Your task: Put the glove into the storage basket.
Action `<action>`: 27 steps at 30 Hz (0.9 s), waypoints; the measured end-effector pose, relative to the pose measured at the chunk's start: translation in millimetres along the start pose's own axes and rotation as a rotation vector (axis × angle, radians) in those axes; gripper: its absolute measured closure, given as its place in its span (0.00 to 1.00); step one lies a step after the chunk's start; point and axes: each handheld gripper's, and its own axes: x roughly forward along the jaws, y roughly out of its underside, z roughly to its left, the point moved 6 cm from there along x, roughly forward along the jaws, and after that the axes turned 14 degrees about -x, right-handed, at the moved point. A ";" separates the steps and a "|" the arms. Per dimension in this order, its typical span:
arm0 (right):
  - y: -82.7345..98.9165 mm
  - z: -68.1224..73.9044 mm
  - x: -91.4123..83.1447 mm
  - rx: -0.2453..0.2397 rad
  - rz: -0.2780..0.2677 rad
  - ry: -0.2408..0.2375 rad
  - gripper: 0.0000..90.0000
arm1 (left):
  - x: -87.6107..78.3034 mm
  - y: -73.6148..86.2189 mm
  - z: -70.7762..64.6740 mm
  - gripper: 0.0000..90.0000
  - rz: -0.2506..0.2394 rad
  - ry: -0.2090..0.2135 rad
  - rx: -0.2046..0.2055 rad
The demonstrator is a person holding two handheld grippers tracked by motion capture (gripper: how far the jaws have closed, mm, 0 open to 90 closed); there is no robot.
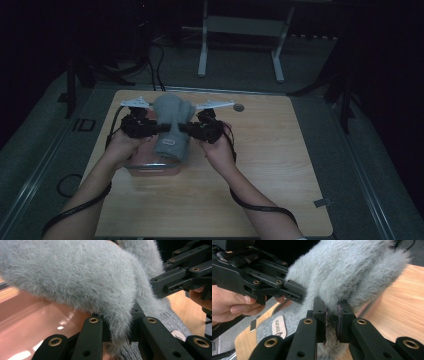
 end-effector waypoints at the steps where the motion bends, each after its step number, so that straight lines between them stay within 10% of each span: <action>1: 0.0 0.0 0.0 0.000 0.000 0.000 0.90 | -3.7 0.3 3.3 0.88 0.001 -0.011 -0.002; 12: 5.0 4.7 59.9 0.007 0.065 -0.040 0.90 | -9.1 21.0 45.4 0.88 0.030 -0.105 -0.103; 22: 43.2 -10.4 106.5 0.045 0.236 -0.016 0.90 | 30.0 44.4 74.8 0.88 0.236 -0.277 -0.171; 27: 48.2 -12.1 112.8 0.016 0.294 0.024 0.88 | 40.6 46.3 77.3 0.88 0.292 -0.299 -0.188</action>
